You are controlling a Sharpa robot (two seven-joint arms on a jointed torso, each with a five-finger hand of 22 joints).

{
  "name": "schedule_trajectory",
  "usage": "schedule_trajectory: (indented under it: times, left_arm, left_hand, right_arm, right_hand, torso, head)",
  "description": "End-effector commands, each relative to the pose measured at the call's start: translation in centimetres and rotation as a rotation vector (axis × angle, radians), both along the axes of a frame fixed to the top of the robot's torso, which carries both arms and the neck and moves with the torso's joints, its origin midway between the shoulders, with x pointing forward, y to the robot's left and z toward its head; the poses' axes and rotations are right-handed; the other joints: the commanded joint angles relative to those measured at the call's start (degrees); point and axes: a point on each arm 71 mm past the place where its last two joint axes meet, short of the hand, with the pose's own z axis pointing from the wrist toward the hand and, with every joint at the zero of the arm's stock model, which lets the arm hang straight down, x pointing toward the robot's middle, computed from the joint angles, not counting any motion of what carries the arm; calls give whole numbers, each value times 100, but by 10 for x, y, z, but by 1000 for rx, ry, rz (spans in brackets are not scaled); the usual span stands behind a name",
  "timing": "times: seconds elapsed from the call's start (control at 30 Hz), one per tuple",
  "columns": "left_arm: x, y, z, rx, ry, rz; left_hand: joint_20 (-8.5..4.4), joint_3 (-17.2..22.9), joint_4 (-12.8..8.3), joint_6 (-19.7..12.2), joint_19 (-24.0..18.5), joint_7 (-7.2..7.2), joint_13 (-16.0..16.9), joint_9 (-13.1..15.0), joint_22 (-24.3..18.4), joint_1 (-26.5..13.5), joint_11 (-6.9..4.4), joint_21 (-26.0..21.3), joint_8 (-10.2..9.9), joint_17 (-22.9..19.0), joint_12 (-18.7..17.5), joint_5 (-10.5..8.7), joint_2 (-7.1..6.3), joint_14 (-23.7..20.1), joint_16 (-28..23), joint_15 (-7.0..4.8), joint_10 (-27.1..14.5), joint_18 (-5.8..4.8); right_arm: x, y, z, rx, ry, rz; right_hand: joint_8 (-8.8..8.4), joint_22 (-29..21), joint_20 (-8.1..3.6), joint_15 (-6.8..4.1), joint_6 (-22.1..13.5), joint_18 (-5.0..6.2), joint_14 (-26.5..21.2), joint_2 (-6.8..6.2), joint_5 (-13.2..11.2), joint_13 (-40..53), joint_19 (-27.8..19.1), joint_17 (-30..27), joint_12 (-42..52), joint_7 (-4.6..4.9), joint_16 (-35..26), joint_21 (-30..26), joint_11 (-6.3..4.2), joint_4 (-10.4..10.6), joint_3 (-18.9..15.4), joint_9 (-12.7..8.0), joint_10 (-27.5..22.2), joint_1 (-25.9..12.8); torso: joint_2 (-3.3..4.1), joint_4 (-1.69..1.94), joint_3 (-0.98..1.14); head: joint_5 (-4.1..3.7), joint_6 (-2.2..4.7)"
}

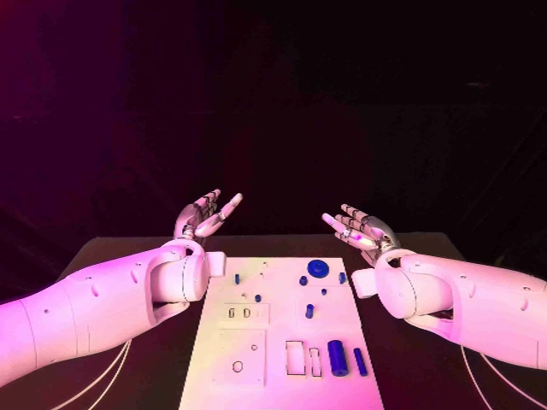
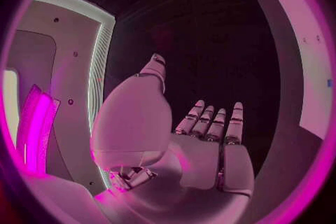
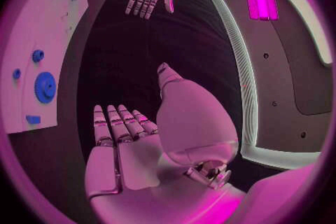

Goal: Assemble the parts on the task board

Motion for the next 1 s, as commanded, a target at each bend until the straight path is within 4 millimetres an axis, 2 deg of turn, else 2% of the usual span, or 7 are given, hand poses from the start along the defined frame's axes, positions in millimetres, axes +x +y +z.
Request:
schedule_trajectory:
  times: [0.03, 0.23, 0.3, 0.43, 0.5, 0.57, 1.0]
  left_arm:
    - [2, -4, 2, -80, -12, -54]
    - [2, -4, 2, -80, -12, -54]
    - [1, 11, 2, -69, -31, -42]
    - [-2, 16, 4, -63, -42, -42]
    - [-4, 19, 5, -53, -50, -51]
    - [-7, 21, 7, -47, -56, -64]
    - [-33, 20, 31, -44, -87, -197]
  left_hand:
    - [57, -1, 40, 53, 7, 187, 8, 9, 7, 123, 8, 39, 30, 8, 36, 29, -17, 38, 29, 14, 62, 86]
    - [109, 133, 33, 326, 156, 340, 49, 67, 43, 198, 182, 113, 112, 79, 96, 23, 139, 386, 118, 117, 442, 156]
    - [110, 201, 27, 517, 385, 408, 72, 107, 83, 222, 262, 187, 168, 127, 134, 20, 220, 639, 182, 156, 719, 175]
    - [111, 420, -14, 1692, 2055, 523, 230, 354, 385, 443, 597, 784, 542, 455, 522, 13, 487, 2410, 714, 343, 2715, 325]
    - [80, 530, -48, 2729, 2615, 588, 282, 574, 513, 668, 424, 1122, 912, 721, 779, 14, 542, 3686, 1202, 108, 3774, 551]
    - [39, 621, -77, 2992, 3007, 486, 272, 639, 614, 841, 282, 1381, 1061, 863, 847, 13, 527, 4140, 1393, -47, 4220, 660]
    - [-324, 945, -77, 3390, 3710, 308, 246, 796, 1022, 1177, 34, 2198, 1230, 1571, 670, 21, 291, 5183, 2000, -408, 5065, 654]
  right_arm:
    - [0, 9, -3, 45, 79, 154]
    - [2, 8, -3, 43, 93, 178]
    - [14, -12, 5, -224, -129, 151]
    - [20, -19, 8, -358, -206, 155]
    - [24, -21, 12, -453, -253, 170]
    - [27, -21, 15, -529, -289, 189]
    - [39, -5, 38, -916, -440, 341]
  right_hand:
    - [87, 47, 61, 64, 263, 52, 332, 34, 41, 33, 203, 52, 65, 909, 69, 102, 59, -66, 79, 53, 333, 366]
    - [423, 205, 69, 43, 1416, 54, 2013, -46, 43, 129, 1158, 288, 214, 883, 428, 486, 65, -712, 473, 276, 1829, 930]
    - [554, 276, 59, 35, 1867, 76, 2645, -102, 43, 160, 1724, 364, 267, 844, 556, 682, 70, -903, 620, 358, 2447, 1015]
    - [923, 418, 34, -201, 3214, 315, 3888, -282, 46, 208, 3281, 490, 337, 734, 842, 1185, -138, -1307, 1051, 575, 3850, 1082]
    - [1038, 410, -37, -312, 3853, 344, 4251, -477, 427, 203, 3629, 501, 290, 675, 910, 1281, -225, -1447, 1447, 635, 4221, 962]
    - [1097, 504, -225, -481, 4178, 339, 4749, -689, 612, 205, 4108, 571, 293, 573, 1056, 1543, -343, -1572, 1821, 647, 4620, 853]
    - [1031, 2085, -921, -1102, 4952, 320, 6521, -1015, 759, 226, 4592, 1719, 227, 272, 1976, 3998, -746, -1968, 2137, 791, 5668, 444]
  torso:
    - [0, 0, 0]
    - [0, 0, 0]
    - [15, -3, 8]
    - [34, -2, 9]
    - [77, 0, 20]
    - [120, 5, 31]
    - [457, 70, 90]
  head:
    - [0, 0]
    - [0, 0]
    - [21, -131]
    - [22, -167]
    - [15, -172]
    - [0, -189]
    - [-99, -148]
